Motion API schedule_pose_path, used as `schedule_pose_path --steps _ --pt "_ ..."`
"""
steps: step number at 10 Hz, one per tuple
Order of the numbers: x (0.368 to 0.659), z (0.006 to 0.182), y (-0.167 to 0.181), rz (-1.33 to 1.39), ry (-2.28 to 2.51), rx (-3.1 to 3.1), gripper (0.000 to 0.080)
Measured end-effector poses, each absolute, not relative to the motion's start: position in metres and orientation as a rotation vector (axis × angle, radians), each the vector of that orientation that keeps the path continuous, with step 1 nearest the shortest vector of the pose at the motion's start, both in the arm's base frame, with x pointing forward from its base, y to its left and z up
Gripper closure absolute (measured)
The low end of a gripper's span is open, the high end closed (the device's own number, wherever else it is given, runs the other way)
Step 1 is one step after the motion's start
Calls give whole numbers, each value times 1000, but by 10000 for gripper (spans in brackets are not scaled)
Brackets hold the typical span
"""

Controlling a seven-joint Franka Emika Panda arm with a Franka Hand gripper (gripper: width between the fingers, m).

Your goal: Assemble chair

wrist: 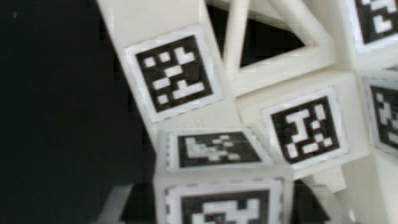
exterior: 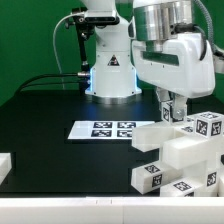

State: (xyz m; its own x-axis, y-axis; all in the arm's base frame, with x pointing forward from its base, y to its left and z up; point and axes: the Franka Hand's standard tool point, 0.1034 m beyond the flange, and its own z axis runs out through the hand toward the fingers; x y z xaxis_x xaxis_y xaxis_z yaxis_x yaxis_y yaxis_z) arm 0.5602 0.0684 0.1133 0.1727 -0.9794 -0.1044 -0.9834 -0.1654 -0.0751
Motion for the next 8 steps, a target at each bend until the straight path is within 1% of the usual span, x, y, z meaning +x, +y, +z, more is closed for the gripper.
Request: schedule_pose_path --steps 5,7,8 --pt "562 114 76 80 2283 -1949 518" --pt "562 114 77 77 2257 -1979 518" --pt "561 114 78 80 2198 -2046 395"
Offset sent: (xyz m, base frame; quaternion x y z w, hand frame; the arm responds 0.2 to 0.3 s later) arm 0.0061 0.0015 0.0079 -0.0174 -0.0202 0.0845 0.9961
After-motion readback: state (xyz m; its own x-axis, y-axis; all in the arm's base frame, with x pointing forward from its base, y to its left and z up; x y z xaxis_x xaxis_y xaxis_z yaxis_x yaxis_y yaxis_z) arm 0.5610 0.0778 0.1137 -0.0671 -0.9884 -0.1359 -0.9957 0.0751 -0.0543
